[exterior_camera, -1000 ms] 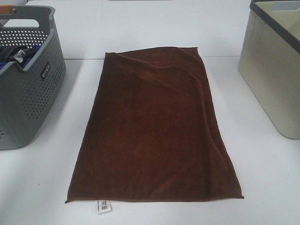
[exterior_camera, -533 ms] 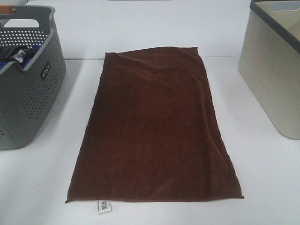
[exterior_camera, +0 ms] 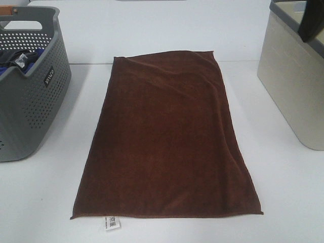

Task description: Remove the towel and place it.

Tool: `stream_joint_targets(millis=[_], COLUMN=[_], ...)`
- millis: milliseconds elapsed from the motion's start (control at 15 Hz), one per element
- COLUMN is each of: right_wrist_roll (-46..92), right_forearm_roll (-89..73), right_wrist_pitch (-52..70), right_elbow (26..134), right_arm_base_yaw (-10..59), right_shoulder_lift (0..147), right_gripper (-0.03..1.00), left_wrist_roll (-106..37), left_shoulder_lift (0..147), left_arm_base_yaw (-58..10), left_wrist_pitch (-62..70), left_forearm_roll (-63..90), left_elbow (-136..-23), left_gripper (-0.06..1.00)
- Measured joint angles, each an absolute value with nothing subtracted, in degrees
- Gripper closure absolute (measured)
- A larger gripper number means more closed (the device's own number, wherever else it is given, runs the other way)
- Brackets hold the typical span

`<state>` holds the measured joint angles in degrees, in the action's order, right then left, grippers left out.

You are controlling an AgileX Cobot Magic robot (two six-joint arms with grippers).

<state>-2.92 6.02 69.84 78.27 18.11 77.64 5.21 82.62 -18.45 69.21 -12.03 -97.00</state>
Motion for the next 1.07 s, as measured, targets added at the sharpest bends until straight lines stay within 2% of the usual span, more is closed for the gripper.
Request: stream_joint_targets(millis=[600, 800, 1067], right_wrist_roll=[-5.4, -5.4, -5.4], right_forearm_roll=[6.0, 6.0, 6.0], right_wrist_pitch=[70.0, 68.1, 64.1], right_elbow=[45.1, 37.8, 31.7], right_arm_base_yaw=[18.1, 18.1, 18.1], right_shoulder_lift=[44.7, 35.1, 25.4], right_gripper=[0.34, 0.34, 0.34], left_wrist_roll=[7.0, 6.9, 1.7], left_shoulder_lift=[42.9, 27.8, 11.8], left_arm_base_yaw=[-18.4, -18.4, -18.4], left_wrist_pitch=[69.8, 70.2, 68.3], left_forearm_roll=[-6.3, -3.7, 0.0], left_elbow=[-45.1, -38.0, -34.2], left_gripper=[0.2, 0.2, 0.2])
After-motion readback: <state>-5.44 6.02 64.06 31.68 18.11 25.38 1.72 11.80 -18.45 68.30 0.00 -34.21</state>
